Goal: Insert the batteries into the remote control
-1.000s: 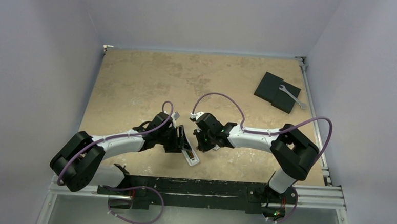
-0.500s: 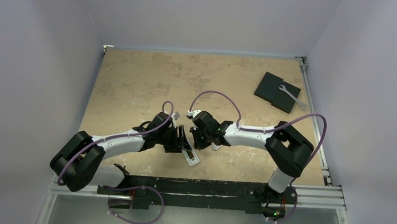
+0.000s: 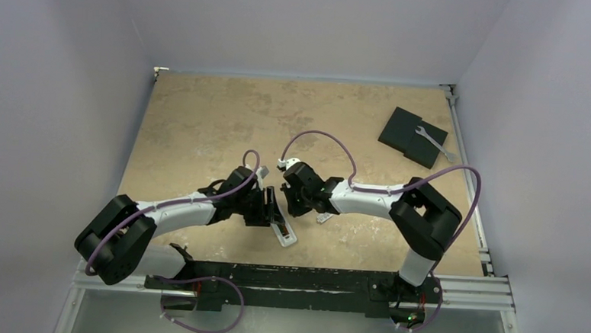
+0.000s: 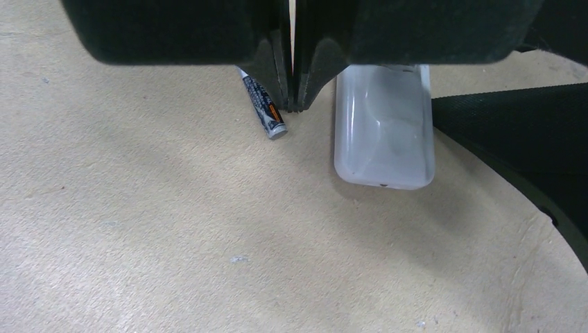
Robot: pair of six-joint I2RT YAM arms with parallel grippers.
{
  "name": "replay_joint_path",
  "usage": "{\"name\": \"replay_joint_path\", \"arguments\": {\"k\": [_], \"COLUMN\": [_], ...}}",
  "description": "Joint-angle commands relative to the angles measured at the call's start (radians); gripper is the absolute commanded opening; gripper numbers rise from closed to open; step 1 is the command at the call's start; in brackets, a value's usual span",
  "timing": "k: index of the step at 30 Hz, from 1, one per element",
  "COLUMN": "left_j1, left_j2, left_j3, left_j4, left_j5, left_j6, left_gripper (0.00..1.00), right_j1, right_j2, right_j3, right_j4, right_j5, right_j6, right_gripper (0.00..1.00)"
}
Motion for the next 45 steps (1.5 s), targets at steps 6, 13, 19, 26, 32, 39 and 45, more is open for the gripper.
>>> {"name": "replay_joint_path", "arguments": {"k": [6, 13, 19, 26, 32, 39, 45], "left_j1": [-0.004, -0.004, -0.002, -0.003, -0.004, -0.003, -0.004], "left_j2": [0.049, 0.063, 0.06, 0.063, 0.054, 0.055, 0.055], "left_j3": [0.043, 0.059, 0.068, 0.075, 0.077, 0.076, 0.078], "left_j4": [-0.068, -0.078, -0.096, -0.108, -0.115, -0.118, -0.12], "left_j5": [-0.069, -0.075, -0.092, -0.098, -0.103, -0.103, -0.103], "left_j6": [0.086, 0.101, 0.116, 0.124, 0.125, 0.124, 0.128], "left_gripper": [0.55, 0.55, 0.55, 0.54, 0.54, 0.54, 0.54], "right_j1": [-0.012, -0.012, -0.011, -0.013, -0.012, -0.013, -0.013], "right_j2": [-0.03, -0.112, -0.132, -0.096, -0.076, -0.05, -0.025], "right_j3": [0.046, 0.034, 0.024, 0.021, 0.018, 0.02, 0.019], "right_j4": [-0.025, -0.03, -0.059, -0.069, -0.069, -0.078, -0.087], "right_j5": [-0.02, -0.027, 0.022, 0.036, 0.023, 0.038, 0.04], "right_j6": [-0.056, -0.092, -0.11, -0.135, -0.154, -0.168, -0.179], "right_gripper": [0.19, 0.34, 0.38, 0.38, 0.38, 0.39, 0.39]}}
